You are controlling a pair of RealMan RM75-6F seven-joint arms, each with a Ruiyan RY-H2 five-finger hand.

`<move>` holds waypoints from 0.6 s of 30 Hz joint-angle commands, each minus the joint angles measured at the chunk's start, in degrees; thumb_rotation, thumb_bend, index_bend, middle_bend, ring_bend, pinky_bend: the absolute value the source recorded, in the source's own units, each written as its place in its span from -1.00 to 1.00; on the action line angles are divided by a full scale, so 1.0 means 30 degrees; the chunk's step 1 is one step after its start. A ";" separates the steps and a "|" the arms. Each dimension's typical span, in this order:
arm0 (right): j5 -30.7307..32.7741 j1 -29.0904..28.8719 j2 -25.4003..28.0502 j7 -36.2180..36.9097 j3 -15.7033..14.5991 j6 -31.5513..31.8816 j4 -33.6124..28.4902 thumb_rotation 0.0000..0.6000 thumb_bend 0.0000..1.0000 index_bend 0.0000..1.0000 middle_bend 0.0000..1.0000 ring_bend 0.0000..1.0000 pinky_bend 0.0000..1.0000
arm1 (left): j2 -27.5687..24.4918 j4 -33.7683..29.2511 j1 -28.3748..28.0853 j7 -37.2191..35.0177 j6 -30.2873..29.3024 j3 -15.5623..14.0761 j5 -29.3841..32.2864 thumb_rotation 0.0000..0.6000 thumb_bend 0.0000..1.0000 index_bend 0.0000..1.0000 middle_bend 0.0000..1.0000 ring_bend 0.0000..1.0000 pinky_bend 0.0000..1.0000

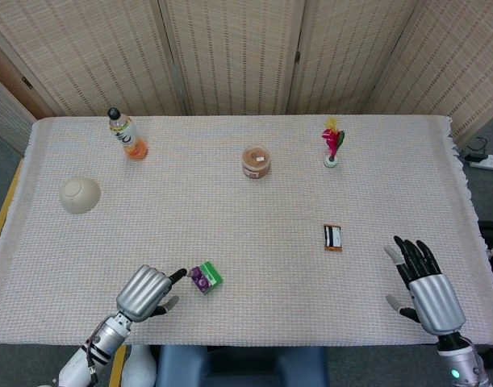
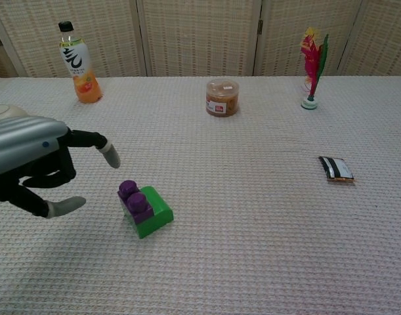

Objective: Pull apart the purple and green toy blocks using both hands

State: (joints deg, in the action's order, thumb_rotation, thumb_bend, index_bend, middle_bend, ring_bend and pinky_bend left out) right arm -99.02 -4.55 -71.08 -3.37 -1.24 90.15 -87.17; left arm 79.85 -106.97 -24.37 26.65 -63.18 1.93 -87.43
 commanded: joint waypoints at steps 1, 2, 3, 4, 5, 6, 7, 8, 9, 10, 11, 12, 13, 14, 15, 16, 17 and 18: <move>0.0017 -0.0039 0.0133 0.0172 -0.0049 -0.0112 -0.0056 1.00 -0.52 -1.00 -1.00 -1.00 -1.00 | 0.1493 0.0681 -0.0586 0.1017 0.0501 0.0449 0.0983 1.00 -0.19 -0.29 1.00 1.00 1.00; 0.0005 -0.0050 0.0184 0.0236 -0.0066 -0.0132 -0.0095 1.00 -0.52 -1.00 -1.00 -1.00 -1.00 | 0.1766 0.0881 -0.0690 0.1080 0.0589 0.0523 0.1165 1.00 -0.19 -0.28 1.00 1.00 1.00; -0.0016 -0.0058 0.0235 0.0308 -0.0075 -0.0127 -0.0120 1.00 -0.52 -1.00 -1.00 -1.00 -1.00 | 0.2055 0.1067 -0.0824 0.1148 0.0785 0.0586 0.1506 1.00 -0.18 -0.27 1.00 1.00 1.00; -0.0032 -0.0061 0.0268 0.0352 -0.0082 -0.0120 -0.0127 1.00 -0.52 -1.00 -1.00 -1.00 -1.00 | 0.2197 0.1150 -0.0931 0.1277 0.0941 0.0615 0.1742 1.00 -0.18 -0.28 1.00 1.00 1.00; -0.0044 -0.0060 0.0300 0.0402 -0.0094 -0.0116 -0.0137 1.00 -0.52 -1.00 -1.00 -1.00 -1.00 | 0.2314 0.1226 -0.1026 0.1479 0.1018 0.0631 0.1874 1.00 -0.19 -0.28 1.00 1.00 1.00; -0.0052 -0.0059 0.0330 0.0467 -0.0105 -0.0111 -0.0150 1.00 -0.52 -1.00 -1.00 -1.00 -1.00 | 0.2430 0.1316 -0.1106 0.1748 0.1017 0.0632 0.1908 1.00 -0.19 -0.30 1.00 1.00 1.00; -0.0054 -0.0064 0.0362 0.0530 -0.0107 -0.0110 -0.0145 1.00 -0.52 -1.00 -1.00 -1.00 -1.00 | 0.2608 0.1425 -0.1173 0.2049 0.0921 0.0627 0.1882 1.00 -0.18 -0.32 1.00 1.00 1.00; -0.0047 -0.0066 0.0378 0.0549 -0.0110 -0.0123 -0.0126 1.00 -0.52 -1.00 -1.00 -1.00 -1.00 | 0.2750 0.1503 -0.1208 0.2208 0.0834 0.0630 0.1875 1.00 -0.18 -0.33 1.00 1.00 1.00; -0.0026 -0.0077 0.0396 0.0556 -0.0127 -0.0182 -0.0123 1.00 -0.52 -1.00 -1.00 -1.00 -1.00 | 0.2910 0.1603 -0.1261 0.2372 0.0774 0.0631 0.1917 1.00 -0.18 -0.35 1.00 1.00 1.00; -0.0008 -0.0089 0.0414 0.0561 -0.0145 -0.0244 -0.0143 1.00 -0.52 -1.00 -1.00 -1.00 -1.00 | 0.2993 0.1661 -0.1308 0.2469 0.0766 0.0638 0.1983 1.00 -0.18 -0.36 1.00 1.00 1.00; 0.0016 -0.0102 0.0437 0.0550 -0.0161 -0.0310 -0.0172 1.00 -0.52 -1.00 -1.00 -1.00 -1.00 | 0.3069 0.1757 -0.1361 0.2606 0.0732 0.0651 0.1999 1.00 -0.19 -0.37 1.00 1.00 1.00; 0.0046 -0.0114 0.0463 0.0512 -0.0171 -0.0378 -0.0211 1.00 -0.52 -1.00 -1.00 -1.00 -1.00 | 0.3153 0.1912 -0.1429 0.2800 0.0685 0.0644 0.1986 1.00 -0.18 -0.38 1.00 1.00 1.00; 0.0062 -0.0119 0.0475 0.0485 -0.0171 -0.0406 -0.0239 1.00 -0.52 -1.00 -1.00 -1.00 -1.00 | 0.3211 0.2004 -0.1469 0.2869 0.0657 0.0620 0.1966 1.00 -0.18 -0.38 1.00 1.00 1.00; 0.0077 -0.0122 0.0484 0.0469 -0.0169 -0.0422 -0.0264 1.00 -0.52 -1.00 -1.00 -1.00 -1.00 | 0.3279 0.2128 -0.1497 0.2897 0.0581 0.0592 0.1878 1.00 -0.18 -0.38 1.00 1.00 1.00; 0.0097 -0.0120 0.0491 0.0462 -0.0162 -0.0429 -0.0286 1.00 -0.52 -1.00 -1.00 -1.00 -1.00 | 0.3349 0.2308 -0.1517 0.2955 0.0477 0.0550 0.1747 1.00 -0.19 -0.39 1.00 1.00 1.00; 0.0123 -0.0120 0.0494 0.0460 -0.0143 -0.0426 -0.0305 1.00 -0.52 -1.00 -1.00 -1.00 -1.00 | 0.3462 0.2573 -0.1524 0.3014 0.0336 0.0483 0.1598 1.00 -0.19 -0.39 1.00 1.00 1.00; 0.0139 -0.0119 0.0494 0.0452 -0.0130 -0.0423 -0.0305 1.00 -0.52 -1.00 -1.00 -1.00 -1.00 | 0.3562 0.2751 -0.1520 0.3023 0.0248 0.0439 0.1542 1.00 -0.19 -0.39 1.00 1.00 1.00; 0.0151 -0.0120 0.0490 0.0443 -0.0125 -0.0429 -0.0303 1.00 -0.52 -1.00 -1.00 -1.00 -1.00 | 0.3663 0.2908 -0.1523 0.3015 0.0192 0.0404 0.1519 1.00 -0.19 -0.39 1.00 1.00 1.00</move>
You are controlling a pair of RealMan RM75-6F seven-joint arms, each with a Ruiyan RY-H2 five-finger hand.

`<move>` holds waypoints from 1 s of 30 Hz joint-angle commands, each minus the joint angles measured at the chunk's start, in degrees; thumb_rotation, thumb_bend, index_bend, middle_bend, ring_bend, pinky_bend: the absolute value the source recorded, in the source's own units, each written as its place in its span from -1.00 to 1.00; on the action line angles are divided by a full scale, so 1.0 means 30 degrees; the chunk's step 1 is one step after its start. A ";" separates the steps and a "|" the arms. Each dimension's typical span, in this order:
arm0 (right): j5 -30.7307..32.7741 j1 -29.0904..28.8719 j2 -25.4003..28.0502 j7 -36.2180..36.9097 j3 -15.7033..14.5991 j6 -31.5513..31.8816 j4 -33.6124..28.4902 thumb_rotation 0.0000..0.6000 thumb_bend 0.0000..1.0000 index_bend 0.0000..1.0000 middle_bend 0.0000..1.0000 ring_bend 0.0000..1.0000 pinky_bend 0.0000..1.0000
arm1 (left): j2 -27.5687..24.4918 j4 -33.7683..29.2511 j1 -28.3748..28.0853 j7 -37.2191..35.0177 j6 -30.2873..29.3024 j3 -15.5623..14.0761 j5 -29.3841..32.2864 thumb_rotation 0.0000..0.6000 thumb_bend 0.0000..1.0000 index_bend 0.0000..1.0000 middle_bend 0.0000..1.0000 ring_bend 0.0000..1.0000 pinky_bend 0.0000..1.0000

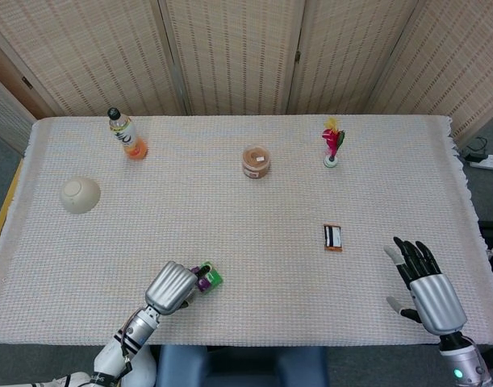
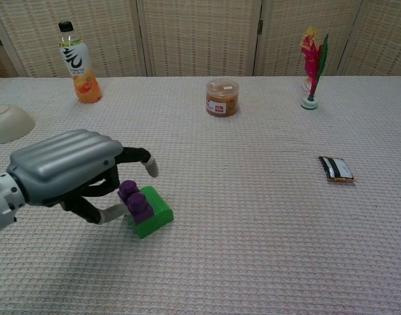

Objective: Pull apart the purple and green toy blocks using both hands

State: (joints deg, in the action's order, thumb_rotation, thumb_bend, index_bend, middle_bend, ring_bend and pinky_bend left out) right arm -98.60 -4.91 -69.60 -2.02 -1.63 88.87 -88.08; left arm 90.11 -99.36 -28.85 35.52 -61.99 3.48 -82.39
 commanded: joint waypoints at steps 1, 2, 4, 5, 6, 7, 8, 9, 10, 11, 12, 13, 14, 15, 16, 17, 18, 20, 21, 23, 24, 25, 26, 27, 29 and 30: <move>0.0007 -0.0008 -0.0009 -0.0022 0.0001 -0.0025 -0.0001 1.00 -0.52 -1.00 -1.00 -1.00 -1.00 | 0.0350 0.0536 -0.0054 0.0023 -0.0217 -0.0146 -0.0145 1.00 -0.19 -0.39 1.00 1.00 1.00; -0.0002 -0.0014 -0.0009 -0.0030 -0.0011 -0.0046 -0.0003 1.00 -0.52 -1.00 -1.00 -1.00 -1.00 | 0.0410 0.0632 -0.0076 0.0000 -0.0211 -0.0162 -0.0113 1.00 -0.19 -0.39 1.00 1.00 1.00; -0.0012 -0.0024 -0.0012 -0.0039 -0.0013 -0.0059 0.0003 1.00 -0.52 -1.00 -1.00 -1.00 -1.00 | 0.0495 0.0826 -0.0104 0.0078 -0.0278 -0.0198 -0.0083 1.00 -0.19 -0.39 1.00 1.00 1.00; 0.0004 -0.0025 -0.0011 -0.0038 -0.0008 -0.0070 0.0002 1.00 -0.52 -1.00 -1.00 -1.00 -1.00 | 0.0517 0.0893 -0.0101 0.0110 -0.0324 -0.0214 -0.0064 1.00 -0.19 -0.39 1.00 1.00 1.00; 0.0037 -0.0024 -0.0008 -0.0013 0.0010 -0.0067 -0.0001 1.00 -0.52 -1.00 -1.00 -1.00 -1.00 | 0.0545 0.0947 -0.0094 0.0090 -0.0360 -0.0228 0.0001 1.00 -0.19 -0.40 1.00 1.00 1.00; 0.0055 -0.0030 -0.0011 -0.0012 0.0027 -0.0070 0.0001 1.00 -0.52 -1.00 -1.00 -1.00 -1.00 | 0.0560 0.0983 -0.0098 0.0054 -0.0362 -0.0237 0.0057 1.00 -0.19 -0.40 1.00 1.00 1.00; 0.0076 -0.0036 -0.0015 -0.0021 0.0035 -0.0090 0.0007 1.00 -0.52 -1.00 -1.00 -1.00 -1.00 | 0.0591 0.1038 -0.0111 0.0020 -0.0369 -0.0241 0.0088 1.00 -0.20 -0.40 1.00 1.00 1.00; 0.0088 -0.0045 -0.0019 -0.0031 0.0030 -0.0125 0.0009 1.00 -0.52 -1.00 -1.00 -1.00 -1.00 | 0.0643 0.1116 -0.0132 -0.0045 -0.0392 -0.0239 0.0075 1.00 -0.20 -0.40 1.00 1.00 1.00; 0.0089 -0.0064 -0.0022 -0.0045 0.0009 -0.0189 0.0001 1.00 -0.52 -1.00 -1.00 -1.00 -1.00 | 0.0716 0.1228 -0.0164 -0.0157 -0.0394 -0.0258 0.0052 1.00 -0.20 -0.40 1.00 1.00 1.00; 0.0083 -0.0078 -0.0020 -0.0056 -0.0001 -0.0223 -0.0005 1.00 -0.52 -1.00 -1.00 -1.00 -1.00 | 0.0776 0.1316 -0.0188 -0.0262 -0.0370 -0.0288 0.0042 1.00 -0.20 -0.40 1.00 1.00 1.00; 0.0076 -0.0086 -0.0021 -0.0066 -0.0008 -0.0242 -0.0012 1.00 -0.52 -1.00 -1.00 -1.00 -1.00 | 0.0840 0.1419 -0.0213 -0.0353 -0.0351 -0.0323 0.0020 1.00 -0.20 -0.41 1.00 1.00 1.00; 0.0068 -0.0089 -0.0020 -0.0074 -0.0008 -0.0241 -0.0023 1.00 -0.52 -1.00 -1.00 -1.00 -1.00 | 0.0941 0.1588 -0.0247 -0.0452 -0.0343 -0.0379 -0.0049 1.00 -0.20 -0.41 1.00 1.00 1.00; 0.0065 -0.0084 -0.0015 -0.0069 -0.0012 -0.0231 -0.0031 1.00 -0.52 -1.00 -1.00 -1.00 -1.00 | 0.1016 0.1728 -0.0267 -0.0506 -0.0333 -0.0434 -0.0098 1.00 -0.20 -0.41 1.00 1.00 1.00; 0.0065 -0.0077 -0.0009 -0.0060 -0.0011 -0.0216 -0.0036 1.00 -0.52 -1.00 -1.00 -1.00 -1.00 | 0.1091 0.1848 -0.0282 -0.0576 -0.0312 -0.0487 -0.0121 1.00 -0.20 -0.41 1.00 1.00 1.00; 0.0064 -0.0071 -0.0004 -0.0044 -0.0009 -0.0198 -0.0036 1.00 -0.52 -1.00 -1.00 -1.00 -1.00 | 0.1195 0.1992 -0.0304 -0.0696 -0.0289 -0.0533 -0.0142 1.00 -0.20 -0.41 1.00 1.00 1.00; 0.0068 -0.0070 -0.0001 -0.0036 -0.0004 -0.0190 -0.0031 1.00 -0.52 -1.00 -1.00 -1.00 -1.00 | 0.1266 0.2109 -0.0332 -0.0764 -0.0272 -0.0553 -0.0164 1.00 -0.20 -0.40 1.00 1.00 1.00; 0.0069 -0.0070 0.0002 -0.0025 -0.0001 -0.0184 -0.0030 1.00 -0.52 -1.00 -1.00 -1.00 -1.00 | 0.1334 0.2212 -0.0354 -0.0839 -0.0258 -0.0569 -0.0178 1.00 -0.20 -0.40 1.00 1.00 1.00; 0.0093 -0.0073 0.0015 0.0002 0.0005 -0.0196 -0.0023 1.00 -0.52 -1.00 -1.00 -1.00 -1.00 | 0.1496 0.2440 -0.0401 -0.1044 -0.0243 -0.0584 -0.0200 1.00 -0.20 -0.40 1.00 1.00 1.00; 0.0105 -0.0077 0.0028 0.0029 0.0008 -0.0204 -0.0024 1.00 -0.52 -1.00 -1.00 -1.00 -1.00 | 0.1587 0.2572 -0.0422 -0.1176 -0.0247 -0.0597 -0.0224 1.00 -0.20 -0.38 1.00 1.00 1.00; 0.0114 -0.0086 0.0042 0.0053 0.0003 -0.0230 -0.0020 1.00 -0.52 -1.00 -1.00 -1.00 -1.00 | 0.1747 0.2810 -0.0435 -0.1458 -0.0330 -0.0600 -0.0320 1.00 -0.20 -0.34 1.00 1.00 1.00; 0.0114 -0.0094 0.0045 0.0064 0.0000 -0.0244 -0.0020 1.00 -0.52 -1.00 -1.00 -1.00 -1.00 | 0.1845 0.2952 -0.0437 -0.1639 -0.0386 -0.0600 -0.0382 1.00 -0.20 -0.32 1.00 1.00 1.00; 0.0117 -0.0102 0.0051 0.0076 -0.0006 -0.0266 -0.0025 1.00 -0.52 -1.00 -1.00 -1.00 -1.00 | 0.1960 0.3163 -0.0453 -0.1839 -0.0459 -0.0603 -0.0494 1.00 -0.20 -0.29 1.00 1.00 1.00; 0.0118 -0.0106 0.0056 0.0082 -0.0009 -0.0276 -0.0026 1.00 -0.52 -1.00 -1.00 -1.00 -1.00 | 0.2033 0.3324 -0.0470 -0.1968 -0.0506 -0.0610 -0.0581 1.00 -0.20 -0.26 1.00 1.00 1.00; 0.0116 -0.0108 0.0062 0.0081 -0.0012 -0.0282 -0.0026 1.00 -0.52 -1.00 -1.00 -1.00 -1.00 | 0.2099 0.3477 -0.0484 -0.2080 -0.0556 -0.0621 -0.0669 1.00 -0.20 -0.22 1.00 1.00 1.00; 0.0129 -0.0109 0.0077 0.0079 -0.0009 -0.0288 -0.0040 1.00 -0.52 -1.00 -1.00 -1.00 -1.00 | 0.2200 0.3781 -0.0509 -0.2243 -0.0629 -0.0646 -0.0796 1.00 -0.20 -0.14 1.00 1.00 1.00; 0.0140 -0.0111 0.0082 0.0084 -0.0004 -0.0293 -0.0047 1.00 -0.52 -1.00 -1.00 -1.00 -1.00 | 0.2222 0.3884 -0.0517 -0.2290 -0.0638 -0.0659 -0.0817 1.00 -0.20 -0.11 1.00 1.00 1.00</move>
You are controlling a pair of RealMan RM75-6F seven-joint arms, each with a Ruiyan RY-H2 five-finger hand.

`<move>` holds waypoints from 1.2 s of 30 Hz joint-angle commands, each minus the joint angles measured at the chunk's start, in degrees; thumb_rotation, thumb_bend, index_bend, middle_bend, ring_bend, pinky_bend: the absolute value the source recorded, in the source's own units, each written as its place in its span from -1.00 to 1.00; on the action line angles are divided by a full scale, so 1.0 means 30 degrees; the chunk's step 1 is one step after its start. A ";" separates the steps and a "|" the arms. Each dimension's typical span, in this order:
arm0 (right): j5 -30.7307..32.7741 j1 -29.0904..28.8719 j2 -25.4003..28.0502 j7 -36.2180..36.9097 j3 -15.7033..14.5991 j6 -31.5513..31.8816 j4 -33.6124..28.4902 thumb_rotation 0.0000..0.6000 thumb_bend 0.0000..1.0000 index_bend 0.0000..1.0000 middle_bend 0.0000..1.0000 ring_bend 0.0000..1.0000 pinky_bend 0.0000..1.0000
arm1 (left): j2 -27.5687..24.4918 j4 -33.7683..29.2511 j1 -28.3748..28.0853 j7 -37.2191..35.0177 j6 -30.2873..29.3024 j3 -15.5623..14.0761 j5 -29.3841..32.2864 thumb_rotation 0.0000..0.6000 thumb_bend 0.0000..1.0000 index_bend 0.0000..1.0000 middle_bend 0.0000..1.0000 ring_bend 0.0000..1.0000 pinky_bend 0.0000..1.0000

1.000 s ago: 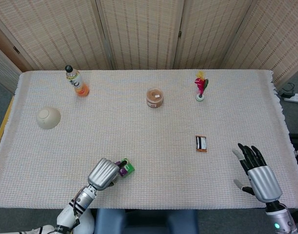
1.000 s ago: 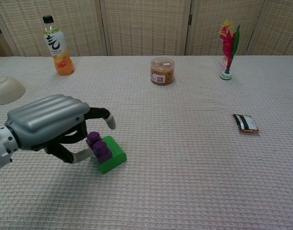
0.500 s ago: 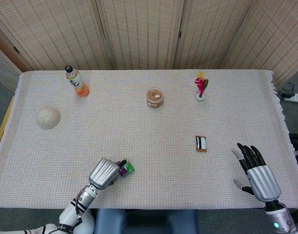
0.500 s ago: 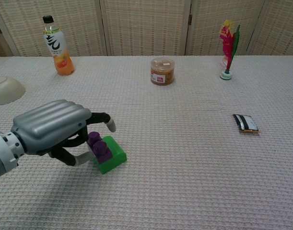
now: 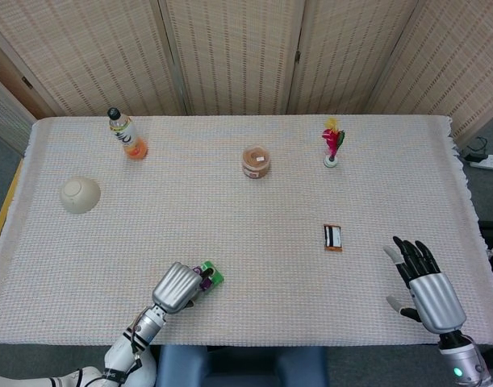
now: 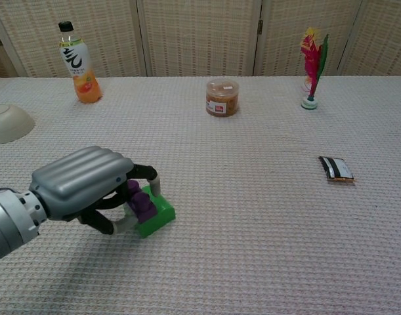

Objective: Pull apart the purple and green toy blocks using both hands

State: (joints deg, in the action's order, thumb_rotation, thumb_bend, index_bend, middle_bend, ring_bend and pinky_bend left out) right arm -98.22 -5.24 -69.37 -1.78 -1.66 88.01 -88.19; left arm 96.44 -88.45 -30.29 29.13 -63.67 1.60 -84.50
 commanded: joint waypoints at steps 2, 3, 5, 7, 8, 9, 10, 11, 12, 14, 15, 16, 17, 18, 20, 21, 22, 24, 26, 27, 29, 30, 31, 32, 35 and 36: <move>0.0040 -0.0016 -0.0003 0.0001 0.0019 -0.0036 -0.0001 1.00 -0.52 -1.00 -1.00 -1.00 -1.00 | 0.0154 0.0489 -0.0057 -0.0181 -0.0093 -0.0050 -0.0146 1.00 -0.20 -0.05 1.00 1.00 1.00; 0.0055 -0.0019 -0.0006 -0.0018 0.0016 -0.0059 0.0001 1.00 -0.52 -1.00 -1.00 -1.00 -1.00 | 0.0165 0.0619 -0.0070 -0.0125 -0.0098 -0.0069 -0.0166 1.00 -0.20 -0.04 1.00 1.00 1.00; 0.0071 -0.0036 -0.0009 -0.0050 0.0007 -0.0118 -0.0005 1.00 -0.52 -1.00 -1.00 -1.00 -1.00 | 0.0203 0.0777 -0.0073 -0.0146 -0.0167 -0.0082 -0.0227 1.00 -0.20 -0.02 1.00 1.00 1.00; 0.0105 -0.0052 -0.0018 -0.0088 0.0017 -0.0165 -0.0015 1.00 -0.52 -1.00 -1.00 -1.00 -1.00 | 0.0203 0.0895 -0.0065 -0.0239 -0.0244 -0.0100 -0.0288 1.00 -0.20 0.03 1.00 1.00 1.00; 0.0126 -0.0058 -0.0021 -0.0104 0.0021 -0.0187 -0.0015 1.00 -0.52 -1.00 -1.00 -1.00 -1.00 | 0.0193 0.0945 -0.0064 -0.0284 -0.0300 -0.0103 -0.0345 1.00 -0.20 0.07 1.00 1.00 1.00; 0.0150 -0.0065 -0.0020 -0.0118 0.0021 -0.0220 -0.0025 1.00 -0.52 -1.00 -1.00 -1.00 -1.00 | 0.0189 0.1050 -0.0065 -0.0324 -0.0405 -0.0115 -0.0465 1.00 -0.20 0.13 1.00 1.00 1.00; 0.0161 -0.0072 -0.0018 -0.0128 0.0021 -0.0242 -0.0030 1.00 -0.52 -1.00 -1.00 -1.00 -1.00 | 0.0190 0.1140 -0.0064 -0.0346 -0.0483 -0.0131 -0.0559 1.00 -0.19 0.18 1.00 1.00 1.00; 0.0165 -0.0080 -0.0018 -0.0142 0.0019 -0.0261 -0.0030 1.00 -0.52 -1.00 -1.00 -1.00 -1.00 | 0.0196 0.1224 -0.0059 -0.0378 -0.0548 -0.0149 -0.0636 1.00 -0.19 0.24 1.00 1.00 1.00; 0.0172 -0.0088 -0.0018 -0.0158 0.0012 -0.0290 -0.0034 1.00 -0.52 -1.00 -1.00 -1.00 -1.00 | 0.0208 0.1317 -0.0044 -0.0425 -0.0633 -0.0178 -0.0725 1.00 -0.19 0.27 1.00 1.00 1.00; 0.0183 -0.0101 -0.0016 -0.0174 0.0002 -0.0336 -0.0049 1.00 -0.52 -1.00 -1.00 -1.00 -1.00 | 0.0244 0.1420 -0.0017 -0.0509 -0.0793 -0.0194 -0.0858 1.00 -0.18 0.36 1.00 1.00 1.00; 0.0180 -0.0110 -0.0018 -0.0184 -0.0004 -0.0357 -0.0051 1.00 -0.52 -1.00 -1.00 -1.00 -1.00 | 0.0275 0.1462 0.0013 -0.0585 -0.0955 -0.0198 -0.0981 1.00 -0.17 0.42 1.00 1.00 1.00; 0.0179 -0.0114 -0.0019 -0.0191 -0.0008 -0.0367 -0.0051 1.00 -0.52 -1.00 -1.00 -1.00 -1.00 | 0.0287 0.1478 0.0027 -0.0616 -0.1055 -0.0205 -0.1071 1.00 -0.16 0.49 1.00 1.00 1.00; 0.0177 -0.0116 -0.0019 -0.0196 -0.0013 -0.0374 -0.0052 1.00 -0.52 -1.00 -1.00 -1.00 -1.00 | 0.0294 0.1498 0.0044 -0.0637 -0.1140 -0.0224 -0.1151 1.00 -0.16 0.54 1.00 1.00 1.00; 0.0175 -0.0119 -0.0021 -0.0202 -0.0017 -0.0382 -0.0053 1.00 -0.52 -1.00 -1.00 -1.00 -1.00 | 0.0295 0.1510 0.0058 -0.0640 -0.1227 -0.0239 -0.1238 1.00 -0.15 0.57 1.00 1.00 1.00; 0.0156 -0.0137 -0.0038 -0.0225 -0.0026 -0.0409 -0.0035 1.00 -0.52 -1.00 -1.00 -1.00 -1.00 | 0.0247 0.1449 0.0116 -0.0581 -0.1511 -0.0298 -0.1506 1.00 -0.15 0.62 1.00 1.00 1.00; 0.0088 -0.0179 -0.0066 -0.0240 -0.0017 -0.0414 0.0019 1.00 -0.52 -1.00 -1.00 -1.00 -1.00 | 0.0123 0.1237 0.0182 -0.0472 -0.1725 -0.0344 -0.1670 1.00 -0.15 0.63 1.00 1.00 1.00; 0.0042 -0.0203 -0.0120 -0.0159 0.0000 -0.0379 0.0087 1.00 -0.52 -1.00 -1.00 -1.00 -1.00 | -0.0038 0.0966 0.0264 -0.0337 -0.1885 -0.0380 -0.1745 1.00 -0.15 0.63 1.00 1.00 1.00; -0.0024 -0.0212 -0.0140 -0.0019 -0.0037 -0.0355 0.0119 1.00 -0.52 -1.00 -1.00 -1.00 -1.00 | -0.0319 0.0486 0.0364 -0.0092 -0.2011 -0.0400 -0.1751 1.00 -0.15 0.64 1.00 1.00 1.00; -0.0153 -0.0278 -0.0089 0.0215 -0.0100 -0.0399 0.0114 1.00 -0.52 -1.00 -1.00 -1.00 -1.00 | -0.0578 0.0066 0.0450 0.0043 -0.2145 -0.0419 -0.1792 1.00 -0.15 0.64 1.00 1.00 1.00; -0.0223 -0.0398 -0.0047 0.0590 -0.0119 -0.0508 0.0121 1.00 -0.52 -1.00 -1.00 -1.00 -1.00 | -0.0781 -0.0237 0.0523 0.0099 -0.2253 -0.0459 -0.1845 1.00 -0.15 0.64 1.00 1.00 1.00; -0.0160 -0.0681 0.0018 0.1497 -0.0132 -0.0918 0.0141 1.00 -0.52 -1.00 -1.00 -1.00 -1.00 | -0.1128 -0.0761 0.0655 0.0191 -0.2474 -0.0578 -0.2029 1.00 -0.15 0.64 1.00 1.00 1.00; -0.0212 -0.0975 0.0112 0.2219 -0.0175 -0.1319 0.0162 1.00 -0.52 -1.00 -1.00 -1.00 -1.00 | -0.1366 -0.1109 0.0750 0.0323 -0.2680 -0.0702 -0.2272 1.00 -0.15 0.64 1.00 1.00 1.00; -0.0298 -0.1265 0.0198 0.2857 -0.0210 -0.1681 0.0158 1.00 -0.52 -1.00 -1.00 -1.00 -1.00 | -0.1539 -0.1365 0.0818 0.0483 -0.2834 -0.0803 -0.2484 1.00 -0.15 0.64 1.00 1.00 1.00; -0.0377 -0.1609 0.0305 0.3551 -0.0234 -0.2108 0.0120 1.00 -0.52 -1.00 -1.00 -1.00 -1.00 | -0.1690 -0.1623 0.0882 0.0654 -0.2985 -0.0893 -0.2697 1.00 -0.15 0.64 1.00 1.00 1.00; -0.0536 -0.3016 0.0625 0.6140 -0.0251 -0.3874 -0.0106 1.00 -0.52 -1.00 -1.00 -1.00 -1.00 | -0.2121 -0.2566 0.1070 0.1340 -0.3340 -0.1076 -0.3198 1.00 -0.15 0.64 1.00 1.00 1.00; -0.0602 -0.3477 0.0747 0.7090 -0.0341 -0.4518 -0.0310 1.00 -0.52 -1.00 -1.00 -1.00 -1.00 | -0.2219 -0.2829 0.1109 0.1561 -0.3442 -0.1064 -0.3320 1.00 -0.15 0.64 1.00 1.00 1.00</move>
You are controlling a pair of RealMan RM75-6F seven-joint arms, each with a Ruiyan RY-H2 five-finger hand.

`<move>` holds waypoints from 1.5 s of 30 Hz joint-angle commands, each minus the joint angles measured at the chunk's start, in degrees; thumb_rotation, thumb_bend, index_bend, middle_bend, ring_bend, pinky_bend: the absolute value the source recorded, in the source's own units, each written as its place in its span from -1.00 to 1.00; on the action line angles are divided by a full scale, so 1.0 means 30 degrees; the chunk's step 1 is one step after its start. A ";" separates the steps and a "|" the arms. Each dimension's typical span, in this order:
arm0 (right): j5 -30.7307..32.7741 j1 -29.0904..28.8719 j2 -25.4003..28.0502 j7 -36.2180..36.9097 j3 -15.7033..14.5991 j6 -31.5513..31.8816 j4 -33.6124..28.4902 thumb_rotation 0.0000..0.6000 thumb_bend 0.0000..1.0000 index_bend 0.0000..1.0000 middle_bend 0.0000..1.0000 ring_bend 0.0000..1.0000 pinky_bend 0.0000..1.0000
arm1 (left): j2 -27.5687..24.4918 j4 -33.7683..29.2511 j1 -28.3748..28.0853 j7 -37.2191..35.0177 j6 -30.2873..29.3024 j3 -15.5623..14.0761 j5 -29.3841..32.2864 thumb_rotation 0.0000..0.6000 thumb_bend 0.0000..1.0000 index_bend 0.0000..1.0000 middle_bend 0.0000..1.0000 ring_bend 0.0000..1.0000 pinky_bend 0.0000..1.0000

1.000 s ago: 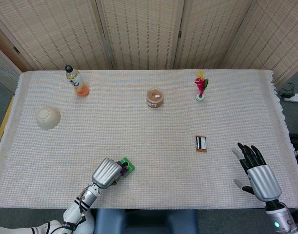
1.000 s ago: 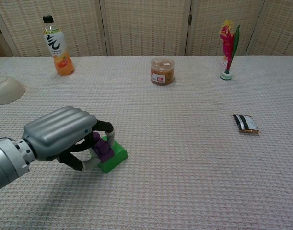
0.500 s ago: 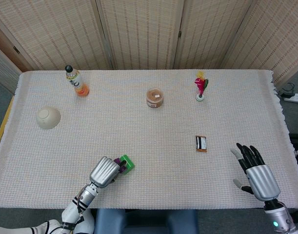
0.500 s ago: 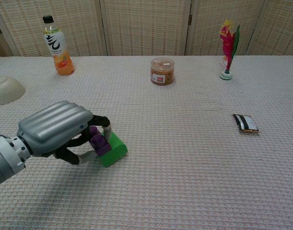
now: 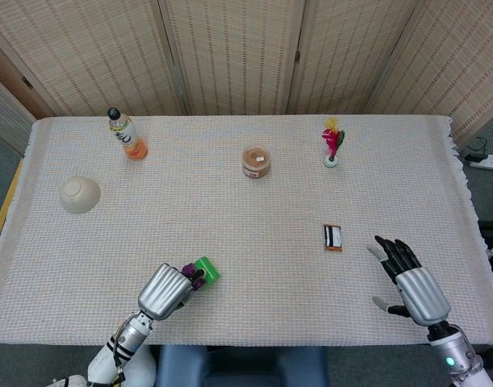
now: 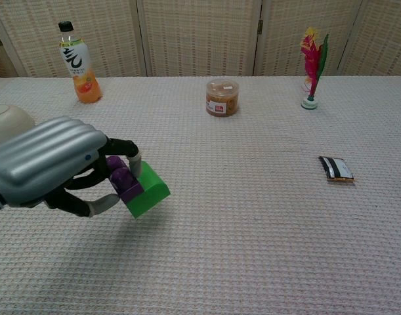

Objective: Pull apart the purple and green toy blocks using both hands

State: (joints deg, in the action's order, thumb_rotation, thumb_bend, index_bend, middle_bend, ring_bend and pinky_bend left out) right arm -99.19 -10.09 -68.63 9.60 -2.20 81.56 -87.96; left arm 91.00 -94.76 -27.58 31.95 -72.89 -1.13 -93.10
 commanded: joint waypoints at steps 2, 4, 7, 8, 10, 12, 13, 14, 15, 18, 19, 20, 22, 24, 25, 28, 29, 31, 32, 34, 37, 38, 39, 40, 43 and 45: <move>-0.0589 -0.3059 0.0833 0.5674 -0.0378 -0.3858 -0.0975 1.00 -0.52 -1.00 -1.00 -1.00 -1.00 | -0.0576 -0.1219 0.0265 0.1079 -0.0605 -0.0032 -0.0700 1.00 -0.15 0.64 1.00 1.00 1.00; -0.0954 -0.4387 0.1027 0.8175 -0.0488 -0.5235 -0.1373 1.00 -0.52 -1.00 -1.00 -1.00 -1.00 | -0.0717 -0.1721 0.0335 0.1302 -0.0785 0.0071 -0.0865 1.00 -0.15 0.64 1.00 1.00 1.00; -0.1389 -0.6312 0.0965 1.2522 -0.0581 -0.6833 -0.1607 1.00 -0.52 -1.00 -1.00 -1.00 -1.00 | -0.0905 -0.2589 0.0450 0.1154 -0.0935 0.0086 -0.1034 1.00 -0.15 0.64 1.00 1.00 1.00; -0.1480 -0.6894 0.0920 1.4009 -0.0608 -0.7244 -0.1618 1.00 -0.52 -1.00 -1.00 -1.00 -1.00 | -0.0973 -0.2845 0.0466 0.1094 -0.0924 0.0089 -0.1053 1.00 -0.15 0.64 1.00 1.00 1.00; -0.1750 -0.8133 0.0590 1.7387 -0.0548 -0.7696 -0.1281 1.00 -0.52 -1.00 -1.00 -1.00 -1.00 | -0.1112 -0.3333 0.0450 0.1100 -0.0911 0.0201 -0.1148 1.00 -0.15 0.64 1.00 1.00 1.00; -0.1878 -0.9179 0.0112 2.0626 -0.0374 -0.7709 -0.0725 1.00 -0.52 -1.00 -1.00 -1.00 -1.00 | -0.1181 -0.3742 0.0412 0.1229 -0.0827 0.0332 -0.1186 1.00 -0.15 0.64 1.00 1.00 1.00; -0.1925 -0.9586 -0.0115 2.1826 -0.0281 -0.7655 -0.0427 1.00 -0.52 -1.00 -1.00 -1.00 -1.00 | -0.1217 -0.3943 0.0398 0.1326 -0.0758 0.0364 -0.1180 1.00 -0.15 0.64 1.00 1.00 1.00; -0.2042 -1.0014 -0.0312 2.2810 -0.0236 -0.7683 -0.0098 1.00 -0.52 -1.00 -1.00 -1.00 -1.00 | -0.1231 -0.4126 0.0389 0.1406 -0.0697 0.0388 -0.1175 1.00 -0.15 0.64 1.00 1.00 1.00; -0.2231 -1.0587 -0.0585 2.3874 -0.0183 -0.7738 0.0333 1.00 -0.52 -1.00 -1.00 -1.00 -1.00 | -0.1219 -0.4328 0.0385 0.1478 -0.0623 0.0405 -0.1176 1.00 -0.15 0.64 1.00 1.00 1.00; -0.2380 -1.1711 -0.1323 2.5614 -0.0120 -0.8054 0.1083 1.00 -0.52 -1.00 -1.00 -1.00 -1.00 | -0.1147 -0.4598 0.0398 0.1598 -0.0514 0.0433 -0.1200 1.00 -0.15 0.64 1.00 1.00 1.00; -0.2368 -1.2125 -0.1679 2.6299 -0.0079 -0.8111 0.1365 1.00 -0.52 -1.00 -1.00 -1.00 -1.00 | -0.1096 -0.4675 0.0412 0.1597 -0.0505 0.0457 -0.1221 1.00 -0.15 0.64 1.00 1.00 1.00; -0.2329 -1.2426 -0.1934 2.6704 -0.0048 -0.8202 0.1593 1.00 -0.52 -1.00 -1.00 -1.00 -1.00 | -0.1072 -0.4742 0.0429 0.1600 -0.0491 0.0467 -0.1215 1.00 -0.15 0.64 1.00 1.00 1.00; -0.2034 -1.2979 -0.2558 2.7395 0.0077 -0.8411 0.2032 1.00 -0.52 -1.00 -1.00 -1.00 -1.00 | -0.1015 -0.4892 0.0450 0.1630 -0.0463 0.0513 -0.1232 1.00 -0.15 0.64 1.00 1.00 1.00; -0.1881 -1.3458 -0.3051 2.8051 0.0045 -0.8574 0.2353 1.00 -0.52 -1.00 -1.00 -1.00 -1.00 | -0.0970 -0.4996 0.0420 0.1797 -0.0375 0.0611 -0.1252 1.00 -0.15 0.64 1.00 1.00 1.00; -0.1852 -1.3636 -0.3251 2.8246 0.0002 -0.8626 0.2501 1.00 -0.52 -1.00 -1.00 -1.00 -1.00 | -0.0946 -0.5043 0.0391 0.1869 -0.0338 0.0676 -0.1274 1.00 -0.15 0.64 1.00 1.00 1.00; -0.1732 -1.4197 -0.3794 2.8617 -0.0180 -0.8929 0.2927 1.00 -0.52 -1.00 -1.00 -1.00 -1.00 | -0.0955 -0.5391 0.0307 0.2071 -0.0094 0.0863 -0.1092 1.00 -0.15 0.64 1.00 1.00 1.00; -0.1673 -1.4358 -0.3916 2.8705 -0.0225 -0.9036 0.3016 1.00 -0.52 -1.00 -1.00 -1.00 -1.00 | -0.0964 -0.5460 0.0281 0.2184 -0.0036 0.0922 -0.1063 1.00 -0.15 0.64 1.00 1.00 1.00; -0.1484 -1.4673 -0.4122 2.8968 -0.0309 -0.9214 0.3143 1.00 -0.52 -1.00 -1.00 -1.00 -1.00 | -0.0975 -0.5587 0.0225 0.2431 0.0103 0.1050 -0.0969 1.00 -0.15 0.64 1.00 1.00 1.00; -0.1435 -1.4811 -0.4170 2.8998 -0.0338 -0.9279 0.3192 1.00 -0.52 -1.00 -1.00 -1.00 -1.00 | -0.0968 -0.5601 0.0207 0.2506 0.0148 0.1093 -0.0939 1.00 -0.15 0.64 1.00 1.00 1.00; -0.1281 -1.5030 -0.4258 2.8954 -0.0381 -0.9320 0.3236 1.00 -0.52 -1.00 -1.00 -1.00 -1.00 | -0.0973 -0.5653 0.0181 0.2617 0.0248 0.1162 -0.0844 1.00 -0.15 0.64 1.00 1.00 1.00; -0.1103 -1.5288 -0.4300 2.8753 -0.0457 -0.9354 0.3156 1.00 -0.52 -1.00 -1.00 -1.00 -1.00 | -0.0989 -0.5697 0.0166 0.2655 0.0325 0.1192 -0.0820 1.00 -0.15 0.64 1.00 1.00 1.00; -0.1029 -1.5382 -0.4313 2.8665 -0.0463 -0.9422 0.3115 1.00 -0.52 -1.00 -1.00 -1.00 -1.00 | -0.0983 -0.5717 0.0156 0.2642 0.0347 0.1198 -0.0832 1.00 -0.15 0.64 1.00 1.00 1.00; -0.0938 -1.5473 -0.4335 2.8599 -0.0470 -0.9507 0.3046 1.00 -0.52 -1.00 -1.00 -1.00 -1.00 | -0.0983 -0.5732 0.0149 0.2631 0.0367 0.1197 -0.0845 1.00 -0.15 0.64 1.00 1.00 1.00; -0.0774 -1.5565 -0.4393 2.8511 -0.0478 -0.9634 0.2956 1.00 -0.52 -1.00 -1.00 -1.00 -1.00 | -0.0986 -0.5756 0.0135 0.2624 0.0406 0.1193 -0.0858 1.00 -0.15 0.64 1.00 1.00 1.00; -0.0387 -1.5762 -0.4596 2.8135 -0.0486 -0.9959 0.2788 1.00 -0.52 -0.84 -0.97 -1.00 -1.00 | -0.0995 -0.5771 0.0098 0.2606 0.0450 0.1250 -0.0903 1.00 -0.15 0.64 1.00 1.00 1.00; -0.0055 -1.5823 -0.4757 2.7687 -0.0410 -1.0159 0.2741 1.00 -0.52 -0.73 -0.90 -0.96 -1.00 | -0.1026 -0.5801 0.0072 0.2571 0.0460 0.1309 -0.0922 1.00 -0.15 0.64 1.00 1.00 1.00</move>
State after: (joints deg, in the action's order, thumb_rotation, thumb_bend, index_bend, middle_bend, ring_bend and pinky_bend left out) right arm -100.20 -57.29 -82.46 93.61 -3.58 51.64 -79.53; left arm 87.95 -112.14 -27.34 39.69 -71.52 2.76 -95.85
